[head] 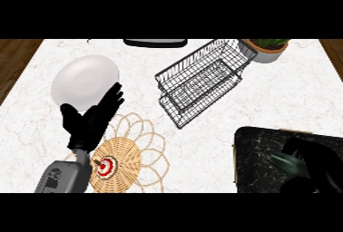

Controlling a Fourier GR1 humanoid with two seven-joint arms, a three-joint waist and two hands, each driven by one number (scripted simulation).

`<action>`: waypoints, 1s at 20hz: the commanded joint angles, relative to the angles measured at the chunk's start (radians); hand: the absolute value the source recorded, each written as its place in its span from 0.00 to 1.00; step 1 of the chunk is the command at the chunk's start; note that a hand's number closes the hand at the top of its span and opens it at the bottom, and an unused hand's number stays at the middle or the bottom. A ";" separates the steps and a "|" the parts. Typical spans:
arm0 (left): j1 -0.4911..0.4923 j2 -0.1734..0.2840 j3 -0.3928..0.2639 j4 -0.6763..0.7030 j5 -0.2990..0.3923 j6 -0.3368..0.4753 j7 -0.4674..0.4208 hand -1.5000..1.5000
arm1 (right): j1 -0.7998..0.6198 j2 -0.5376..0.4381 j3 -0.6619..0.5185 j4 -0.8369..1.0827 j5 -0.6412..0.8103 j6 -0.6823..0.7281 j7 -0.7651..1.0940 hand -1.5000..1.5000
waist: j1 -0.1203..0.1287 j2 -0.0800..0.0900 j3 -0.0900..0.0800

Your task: Pick the eggplant from the tray and place it in the tiered basket

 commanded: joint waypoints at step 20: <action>0.068 -0.012 -0.002 -0.031 -0.037 0.013 -0.023 0.50 | -0.510 -0.374 -0.497 -0.042 -0.837 0.565 -0.307 1.00 | -0.040 -0.004 0.007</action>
